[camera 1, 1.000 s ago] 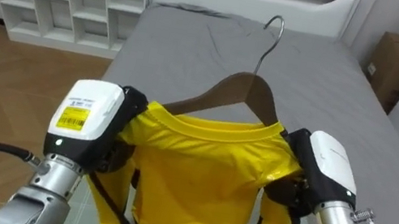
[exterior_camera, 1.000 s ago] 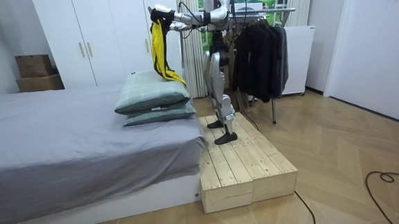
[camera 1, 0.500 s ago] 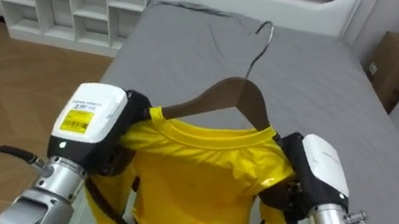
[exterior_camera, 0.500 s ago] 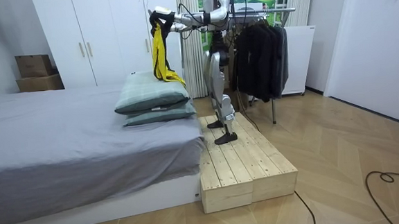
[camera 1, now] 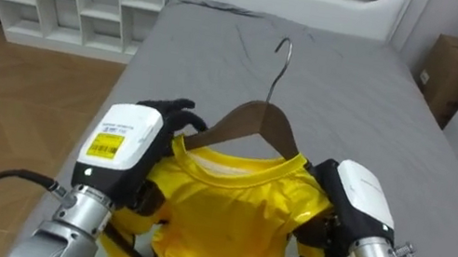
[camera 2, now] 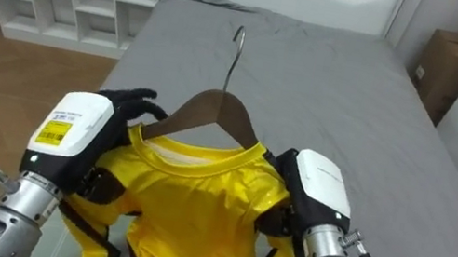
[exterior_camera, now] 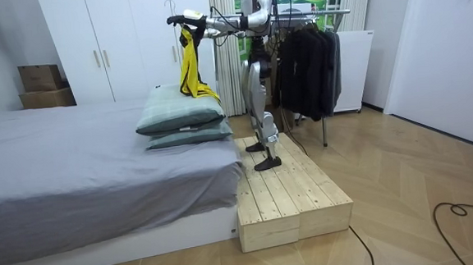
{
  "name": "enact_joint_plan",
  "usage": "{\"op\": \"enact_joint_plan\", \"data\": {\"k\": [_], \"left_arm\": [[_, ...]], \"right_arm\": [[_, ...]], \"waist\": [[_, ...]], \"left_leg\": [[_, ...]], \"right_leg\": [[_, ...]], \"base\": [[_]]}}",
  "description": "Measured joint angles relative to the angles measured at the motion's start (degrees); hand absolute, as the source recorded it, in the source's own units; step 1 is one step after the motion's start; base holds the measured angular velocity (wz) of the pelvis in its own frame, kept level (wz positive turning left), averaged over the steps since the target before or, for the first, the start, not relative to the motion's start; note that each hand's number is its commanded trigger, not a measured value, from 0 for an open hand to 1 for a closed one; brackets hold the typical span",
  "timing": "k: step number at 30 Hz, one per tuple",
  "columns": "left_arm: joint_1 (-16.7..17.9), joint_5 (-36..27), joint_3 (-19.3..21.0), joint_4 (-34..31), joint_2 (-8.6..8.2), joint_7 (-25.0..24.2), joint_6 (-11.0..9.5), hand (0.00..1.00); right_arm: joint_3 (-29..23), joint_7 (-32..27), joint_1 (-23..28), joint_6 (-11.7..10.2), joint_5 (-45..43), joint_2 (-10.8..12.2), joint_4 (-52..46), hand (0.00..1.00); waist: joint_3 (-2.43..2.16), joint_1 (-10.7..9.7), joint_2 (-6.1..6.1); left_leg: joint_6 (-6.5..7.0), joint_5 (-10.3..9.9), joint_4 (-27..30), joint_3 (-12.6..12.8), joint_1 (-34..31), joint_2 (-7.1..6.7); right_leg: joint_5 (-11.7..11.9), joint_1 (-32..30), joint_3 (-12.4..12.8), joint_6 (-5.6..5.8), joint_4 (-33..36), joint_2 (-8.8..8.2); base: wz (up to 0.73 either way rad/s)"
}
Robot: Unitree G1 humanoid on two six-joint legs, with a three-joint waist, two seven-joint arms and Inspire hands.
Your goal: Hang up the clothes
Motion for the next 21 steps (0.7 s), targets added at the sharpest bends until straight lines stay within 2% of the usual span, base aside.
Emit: {"op": "enact_joint_plan", "data": {"k": [10, 21], "left_arm": [[0.9, -0.4, -4.0, 0.4, 0.28, -1.9, 0.0, 0.0], [3.8, -5.8, -4.6, 1.5, -0.2, -5.9, 0.5, 0.0]], "right_arm": [[1.3, 1.0, 0.2, 0.0, -2.4, 0.0, 0.1, 1.0], [1.0, 1.4, 1.5, 0.5, -4.4, 0.1, 1.6, 1.0]], "waist": [[-0.01, -0.3, -0.46], [0.04, -0.5, -0.26]], "left_leg": [[0.0, 0.0, 0.0, 0.2, 0.2, -0.01], [0.0, 0.0, 0.0, 0.5, 0.2, 0.01]], "right_leg": [[0.0, 0.1, 0.1, 0.0, 0.1, 0.02], [0.0, -0.1, 0.3, -0.01, 0.2, 0.01]], "base": [[0.0], [-0.01]]}}
